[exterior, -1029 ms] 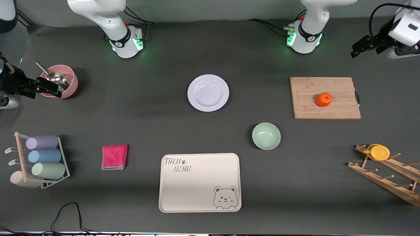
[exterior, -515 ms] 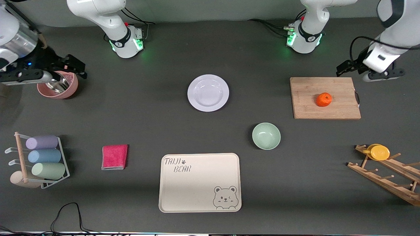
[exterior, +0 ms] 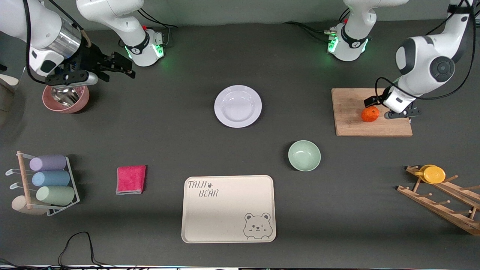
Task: Place orange and plate with both arms
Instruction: 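Grasp the orange with the left gripper while the right gripper approaches the plate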
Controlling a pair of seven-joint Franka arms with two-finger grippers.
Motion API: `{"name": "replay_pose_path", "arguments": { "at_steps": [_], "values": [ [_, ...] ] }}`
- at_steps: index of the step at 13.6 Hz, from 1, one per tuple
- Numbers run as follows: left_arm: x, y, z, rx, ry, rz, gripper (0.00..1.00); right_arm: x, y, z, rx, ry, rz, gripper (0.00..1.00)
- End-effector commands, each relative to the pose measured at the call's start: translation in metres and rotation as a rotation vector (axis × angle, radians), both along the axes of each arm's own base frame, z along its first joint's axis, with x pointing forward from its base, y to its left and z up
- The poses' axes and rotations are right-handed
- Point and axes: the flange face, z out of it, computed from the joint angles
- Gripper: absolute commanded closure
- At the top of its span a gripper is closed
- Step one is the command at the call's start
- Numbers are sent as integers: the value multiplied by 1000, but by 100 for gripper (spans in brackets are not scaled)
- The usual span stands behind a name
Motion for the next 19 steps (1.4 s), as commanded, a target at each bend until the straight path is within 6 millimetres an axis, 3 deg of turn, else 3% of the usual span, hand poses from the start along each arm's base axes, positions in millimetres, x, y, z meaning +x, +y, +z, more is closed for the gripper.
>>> {"name": "replay_pose_path", "arguments": {
  "at_steps": [1,6,8,9,10,11,13,15,19],
  "values": [
    [0,2,-19,7,-11,-21,0,-27,3,-27,135,28,-48,0],
    [-9,1,-42,12,-34,-26,5,-42,4,-88,337,52,85,0],
    [-11,1,-44,12,-34,-26,30,-46,3,-118,403,41,94,0],
    [-12,1,-45,12,-37,-28,48,-49,3,-133,443,26,108,0],
    [-13,1,-45,11,-36,-28,80,-54,3,-146,477,24,100,0],
    [-13,1,-45,12,-36,-26,100,-58,2,-159,507,17,105,0],
    [-12,1,-40,10,-39,-25,100,-64,0,-184,583,-5,117,0],
    [-9,1,-19,5,-38,-24,100,-67,-3,-211,646,-34,137,0],
    [25,2,79,-7,44,-15,100,-73,-15,-275,781,-76,152,0]
  ]
}}
